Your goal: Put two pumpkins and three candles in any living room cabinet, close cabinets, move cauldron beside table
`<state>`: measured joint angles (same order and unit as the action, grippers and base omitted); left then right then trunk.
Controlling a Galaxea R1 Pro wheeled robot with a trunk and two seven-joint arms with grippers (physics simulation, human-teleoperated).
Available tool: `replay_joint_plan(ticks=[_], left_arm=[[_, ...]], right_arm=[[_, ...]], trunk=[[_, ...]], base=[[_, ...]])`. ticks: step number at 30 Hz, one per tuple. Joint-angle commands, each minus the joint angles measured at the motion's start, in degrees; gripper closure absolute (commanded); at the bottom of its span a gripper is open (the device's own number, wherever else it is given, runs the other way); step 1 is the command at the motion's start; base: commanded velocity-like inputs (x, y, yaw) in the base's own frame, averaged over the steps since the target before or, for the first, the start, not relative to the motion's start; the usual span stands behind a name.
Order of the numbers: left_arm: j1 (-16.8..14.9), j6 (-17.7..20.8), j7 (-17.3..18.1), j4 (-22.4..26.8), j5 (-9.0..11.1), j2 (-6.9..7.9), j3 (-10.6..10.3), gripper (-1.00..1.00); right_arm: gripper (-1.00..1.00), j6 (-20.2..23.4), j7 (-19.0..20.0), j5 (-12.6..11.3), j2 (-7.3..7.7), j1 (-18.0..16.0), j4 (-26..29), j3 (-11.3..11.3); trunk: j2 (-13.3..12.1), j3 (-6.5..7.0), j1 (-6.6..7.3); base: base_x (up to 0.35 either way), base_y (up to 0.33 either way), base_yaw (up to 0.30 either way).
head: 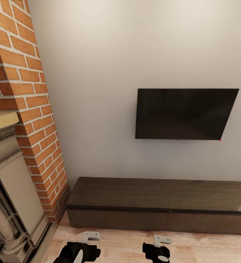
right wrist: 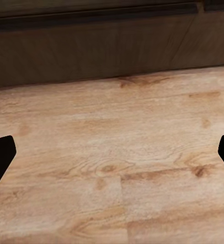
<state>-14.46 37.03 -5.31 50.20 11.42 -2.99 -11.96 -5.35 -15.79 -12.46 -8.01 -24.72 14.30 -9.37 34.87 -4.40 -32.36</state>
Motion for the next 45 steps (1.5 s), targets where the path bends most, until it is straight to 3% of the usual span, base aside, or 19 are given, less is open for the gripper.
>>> replay_joint_plan(ticks=[1,30,45], left_arm=[[0.0,0.2,-0.6,0.1,0.6,0.02,-0.1,-1.0],[0.0,0.2,-0.6,0.1,0.4,0.01,-0.2,-1.0],[0.0,0.2,-0.6,0.0,0.2,0.0,-0.3,-1.0]], right_arm=[[-1.0,-0.2,-0.3,-0.6,0.03,-0.1,-0.1,-0.5],[-1.0,-0.2,-0.4,-0.7,0.19,-0.1,0.0,-0.4],[-1.0,-0.2,-0.4,-0.7,0.19,-0.1,0.0,-0.4]], trunk=[[-0.3,0.08,0.2],[-12.0,5.28,6.57],[-12.0,5.28,6.57]], base=[[0.0,0.0,0.0],[0.0,0.0,0.0],[0.0,0.0,0.0]])
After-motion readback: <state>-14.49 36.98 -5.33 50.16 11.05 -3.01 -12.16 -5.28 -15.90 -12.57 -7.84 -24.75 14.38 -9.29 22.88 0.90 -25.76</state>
